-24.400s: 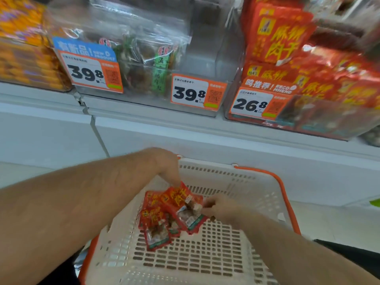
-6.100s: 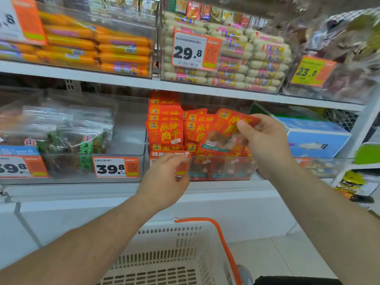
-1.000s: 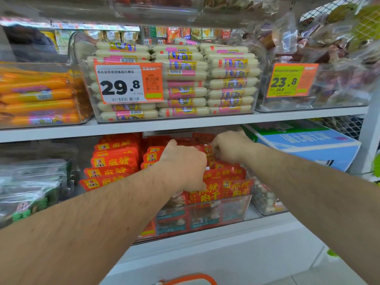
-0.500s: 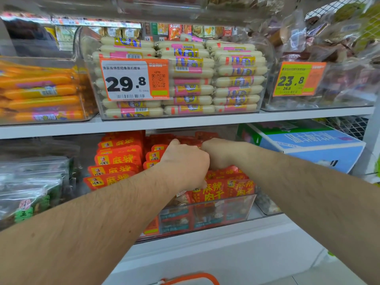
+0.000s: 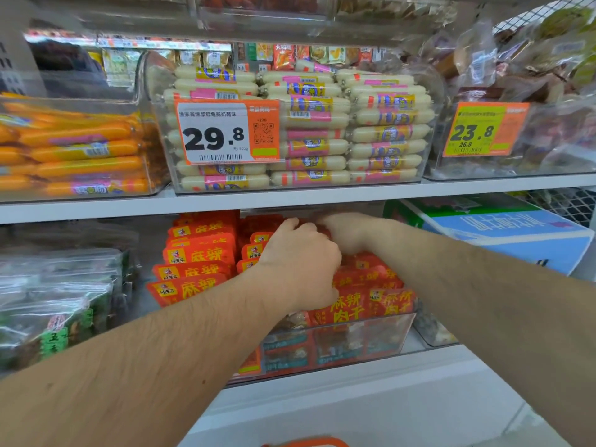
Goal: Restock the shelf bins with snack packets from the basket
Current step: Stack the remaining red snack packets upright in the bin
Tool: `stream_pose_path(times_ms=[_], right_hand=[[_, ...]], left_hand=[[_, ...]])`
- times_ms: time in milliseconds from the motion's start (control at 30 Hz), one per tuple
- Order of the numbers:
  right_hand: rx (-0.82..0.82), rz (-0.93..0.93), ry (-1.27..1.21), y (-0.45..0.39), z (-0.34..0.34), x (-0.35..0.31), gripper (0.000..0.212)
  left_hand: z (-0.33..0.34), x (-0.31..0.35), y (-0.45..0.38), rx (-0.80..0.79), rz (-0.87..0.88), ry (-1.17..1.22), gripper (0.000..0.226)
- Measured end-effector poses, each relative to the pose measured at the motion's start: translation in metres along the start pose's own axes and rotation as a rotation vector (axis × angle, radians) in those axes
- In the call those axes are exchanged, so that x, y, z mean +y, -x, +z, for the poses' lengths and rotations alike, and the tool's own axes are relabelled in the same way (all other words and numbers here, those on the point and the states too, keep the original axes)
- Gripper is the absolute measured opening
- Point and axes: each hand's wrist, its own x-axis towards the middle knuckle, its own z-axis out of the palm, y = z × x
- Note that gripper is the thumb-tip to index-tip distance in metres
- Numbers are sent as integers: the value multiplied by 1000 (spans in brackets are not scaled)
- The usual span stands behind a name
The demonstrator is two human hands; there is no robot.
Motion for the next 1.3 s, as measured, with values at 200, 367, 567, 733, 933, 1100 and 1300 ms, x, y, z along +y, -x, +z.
stream_pose_path(times_ms=[200,367,567,733,933,1100,1300], right_hand=[[-18,-25,138,-5,9,1,18],[-12,57,-8,-5,12,10,37],[334,30,-407,60,-5,-25,39],[294,-120,-196,63,0,-81,62],[85,-58,6,45,7,-100,69],[156,-17,33,51,0,-111,67],[157,34,61,57,-2,-120,65]], left_hand=[[4,-15,9,-109,-95,96,93],[6,-21,11,-102,-156,186,112],[11,-49,65,18,-200,154,119],[21,-74,85,-15,-331,189,120],[27,-81,79,-17,-306,268,122],[27,-105,81,-44,-324,265,130],[23,-120,77,-113,-294,384,129]])
